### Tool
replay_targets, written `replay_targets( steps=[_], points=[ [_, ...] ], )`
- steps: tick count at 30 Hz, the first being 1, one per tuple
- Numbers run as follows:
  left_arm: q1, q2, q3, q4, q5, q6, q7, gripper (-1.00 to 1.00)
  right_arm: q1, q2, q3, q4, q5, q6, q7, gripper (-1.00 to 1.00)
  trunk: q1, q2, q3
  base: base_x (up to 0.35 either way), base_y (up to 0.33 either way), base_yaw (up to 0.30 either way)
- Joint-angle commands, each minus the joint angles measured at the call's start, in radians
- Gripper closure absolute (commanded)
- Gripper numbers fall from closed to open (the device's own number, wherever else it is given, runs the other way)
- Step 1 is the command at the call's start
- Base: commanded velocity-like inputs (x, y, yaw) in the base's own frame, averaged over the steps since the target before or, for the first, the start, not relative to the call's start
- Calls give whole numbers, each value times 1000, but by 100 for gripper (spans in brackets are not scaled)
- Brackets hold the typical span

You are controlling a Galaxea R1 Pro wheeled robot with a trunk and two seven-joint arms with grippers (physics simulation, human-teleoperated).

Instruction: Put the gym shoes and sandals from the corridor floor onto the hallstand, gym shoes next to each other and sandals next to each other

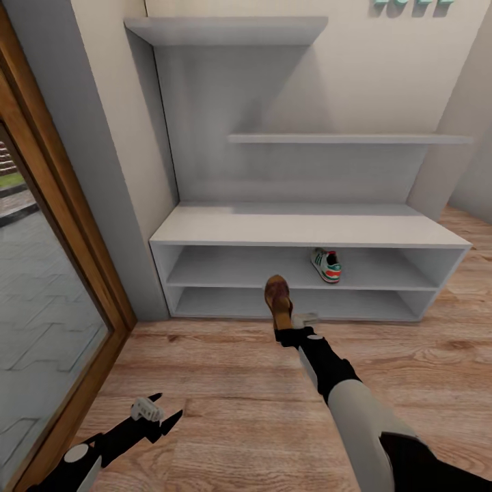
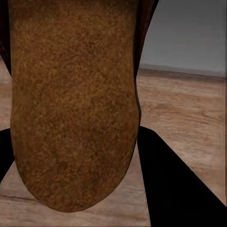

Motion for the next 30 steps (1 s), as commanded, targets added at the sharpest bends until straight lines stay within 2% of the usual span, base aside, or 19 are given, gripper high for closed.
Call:
replay_targets(
  steps=[1,4,6,7,12,19,24,30],
  points=[
    [0,0,1,-7,6,1,-28,-100,-11,1,-7,1,5,6,-2,100,0,0,-1,0,0,0],
    [3,-1,0,-34,5,3,-66,-100,-18,1,-8,1,6,6,-4,100,0,0,-1,0,0,0],
    [6,-7,-3,-40,-8,3,-77,-100,-19,1,-9,2,6,5,-4,100,0,0,-1,0,0,0],
    [6,-13,-2,-41,-44,6,-79,-100,-19,1,-8,3,6,6,-4,100,0,0,-1,0,0,0],
    [6,-20,1,-42,-97,16,-80,-100,-18,1,-8,4,6,6,-3,100,0,0,-1,0,0,0],
    [8,-22,0,-43,-107,22,-80,-100,-17,1,-12,14,6,4,-3,100,0,0,-5,0,0,18],
    [8,-21,0,-43,-108,25,-80,-100,-16,1,-12,79,6,4,-4,100,0,0,-11,0,0,43],
    [6,-21,0,-43,-108,50,-80,-100,-16,1,-13,100,5,3,-4,100,3,-2,-36,0,0,4]
  ],
)
